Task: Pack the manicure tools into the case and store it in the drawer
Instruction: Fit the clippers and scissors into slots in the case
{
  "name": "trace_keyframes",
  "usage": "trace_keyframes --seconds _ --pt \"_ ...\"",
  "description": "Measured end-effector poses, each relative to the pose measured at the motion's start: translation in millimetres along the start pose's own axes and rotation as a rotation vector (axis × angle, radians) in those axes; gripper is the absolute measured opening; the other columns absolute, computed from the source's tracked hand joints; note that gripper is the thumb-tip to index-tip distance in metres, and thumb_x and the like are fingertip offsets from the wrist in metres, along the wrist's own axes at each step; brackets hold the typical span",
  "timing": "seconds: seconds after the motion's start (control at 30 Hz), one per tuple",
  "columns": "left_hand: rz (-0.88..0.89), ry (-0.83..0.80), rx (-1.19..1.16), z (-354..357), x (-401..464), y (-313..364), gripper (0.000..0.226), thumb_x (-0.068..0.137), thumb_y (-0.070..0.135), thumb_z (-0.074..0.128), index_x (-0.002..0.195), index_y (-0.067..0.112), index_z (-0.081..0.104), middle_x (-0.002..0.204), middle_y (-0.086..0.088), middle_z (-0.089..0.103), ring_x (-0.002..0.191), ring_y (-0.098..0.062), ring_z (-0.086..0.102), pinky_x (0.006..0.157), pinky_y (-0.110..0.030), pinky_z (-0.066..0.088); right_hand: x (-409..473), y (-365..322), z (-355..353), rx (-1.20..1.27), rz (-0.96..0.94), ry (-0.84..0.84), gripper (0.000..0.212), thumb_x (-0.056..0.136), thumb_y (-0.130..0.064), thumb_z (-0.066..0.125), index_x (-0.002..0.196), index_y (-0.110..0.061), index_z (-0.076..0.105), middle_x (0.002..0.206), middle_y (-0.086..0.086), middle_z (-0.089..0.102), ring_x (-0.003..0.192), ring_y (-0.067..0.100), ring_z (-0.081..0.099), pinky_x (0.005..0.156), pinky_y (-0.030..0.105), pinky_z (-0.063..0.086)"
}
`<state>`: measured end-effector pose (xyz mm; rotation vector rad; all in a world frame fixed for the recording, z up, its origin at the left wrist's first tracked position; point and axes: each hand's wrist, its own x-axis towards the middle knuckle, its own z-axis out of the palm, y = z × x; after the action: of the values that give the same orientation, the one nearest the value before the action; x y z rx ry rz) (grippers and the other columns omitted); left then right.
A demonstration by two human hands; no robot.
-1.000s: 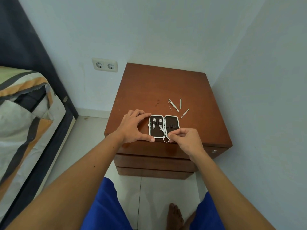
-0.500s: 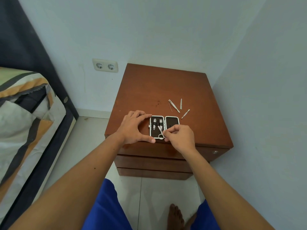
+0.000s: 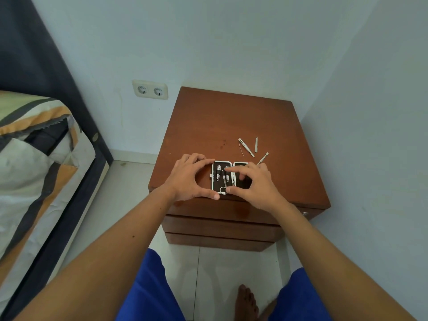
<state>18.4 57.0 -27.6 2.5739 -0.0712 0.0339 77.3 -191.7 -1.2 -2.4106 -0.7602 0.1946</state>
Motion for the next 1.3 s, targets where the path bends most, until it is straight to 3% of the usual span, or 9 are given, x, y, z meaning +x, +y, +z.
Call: trace_keyframes --seconds 0.17,0.4,0.53,0.67,0.83,0.9,1.0,1.07,1.3 --pt "0.002 0.014 -0.005 0 -1 1 0.115 0.057 0.088 0.075 0.154 0.038 0.042 0.147 0.012 0.041 0.134 -0.011 0.028 0.113 -0.035 0.026 25 3 -9 -0.151 -0.022 -0.107 0.084 0.063 -0.088 0.057 0.142 -0.059 0.054 0.109 -0.011 0.043 0.109 0.016 0.035 0.097 0.036 0.030" --pt "0.002 0.009 0.010 0 0 2 0.115 0.058 0.088 0.075 0.155 0.037 0.041 0.147 0.012 0.041 0.134 -0.011 0.028 0.115 -0.036 0.025 40 9 -3 -0.212 -0.046 -0.131 0.079 0.063 -0.091 0.054 0.134 -0.057 0.061 0.110 -0.011 0.045 0.111 0.018 0.038 0.102 0.042 0.033" --pt "0.001 0.015 0.015 0 0 2 0.115 0.057 0.087 0.075 0.155 0.037 0.041 0.147 0.013 0.040 0.135 -0.010 0.027 0.112 -0.031 0.022 46 11 -1 -0.156 -0.043 -0.092 0.070 0.064 -0.086 0.063 0.126 -0.054 0.066 0.105 -0.012 0.047 0.109 0.017 0.040 0.101 0.041 0.032" --pt "0.003 0.016 0.012 0 1 2 0.115 0.057 0.087 0.076 0.155 0.038 0.041 0.146 0.013 0.041 0.133 -0.010 0.027 0.111 -0.031 0.023 52 11 -4 -0.110 -0.041 -0.079 0.053 0.074 -0.069 0.081 0.122 -0.053 0.067 0.100 -0.010 0.050 0.107 0.016 0.041 0.100 0.040 0.032" --pt "0.004 0.015 0.004 1 1 0 0.116 0.058 0.089 0.074 0.155 0.037 0.040 0.145 0.014 0.041 0.131 -0.009 0.028 0.113 -0.033 0.026 57 13 -5 -0.045 -0.040 -0.072 0.053 0.076 -0.061 0.085 0.125 -0.048 0.068 0.097 -0.009 0.054 0.105 0.018 0.044 0.097 0.039 0.036" --pt "0.005 0.017 0.004 1 0 0 0.115 0.058 0.088 0.075 0.155 0.037 0.041 0.145 0.015 0.041 0.131 -0.008 0.028 0.112 -0.032 0.026 60 13 -7 -0.006 -0.060 -0.084 0.054 0.074 -0.056 0.089 0.123 -0.044 0.071 0.098 -0.007 0.056 0.101 0.015 0.048 0.092 0.033 0.039" --pt "-0.003 0.011 0.001 1 0 1 0.115 0.058 0.089 0.074 0.155 0.038 0.040 0.145 0.015 0.041 0.131 -0.008 0.028 0.112 -0.032 0.026 65 12 -10 0.047 -0.084 -0.100 0.054 0.072 -0.045 0.095 0.121 -0.034 0.076 0.101 -0.001 0.060 0.088 -0.001 0.053 0.078 0.011 0.037" --pt "-0.006 0.009 0.002 1 0 2 0.115 0.058 0.090 0.073 0.155 0.039 0.040 0.145 0.015 0.040 0.131 -0.008 0.027 0.112 -0.033 0.026 67 11 -10 0.058 -0.088 -0.108 0.054 0.071 -0.040 0.096 0.121 -0.029 0.077 0.102 0.001 0.061 0.084 -0.007 0.053 0.074 0.007 0.039" --pt "-0.013 0.003 0.002 1 0 2 0.117 0.056 0.091 0.073 0.156 0.040 0.039 0.146 0.016 0.039 0.131 -0.006 0.026 0.112 -0.032 0.025 64 12 -10 0.078 -0.090 -0.095 0.052 0.073 -0.042 0.094 0.121 -0.033 0.076 0.100 -0.003 0.061 0.085 -0.004 0.052 0.078 0.015 0.040"
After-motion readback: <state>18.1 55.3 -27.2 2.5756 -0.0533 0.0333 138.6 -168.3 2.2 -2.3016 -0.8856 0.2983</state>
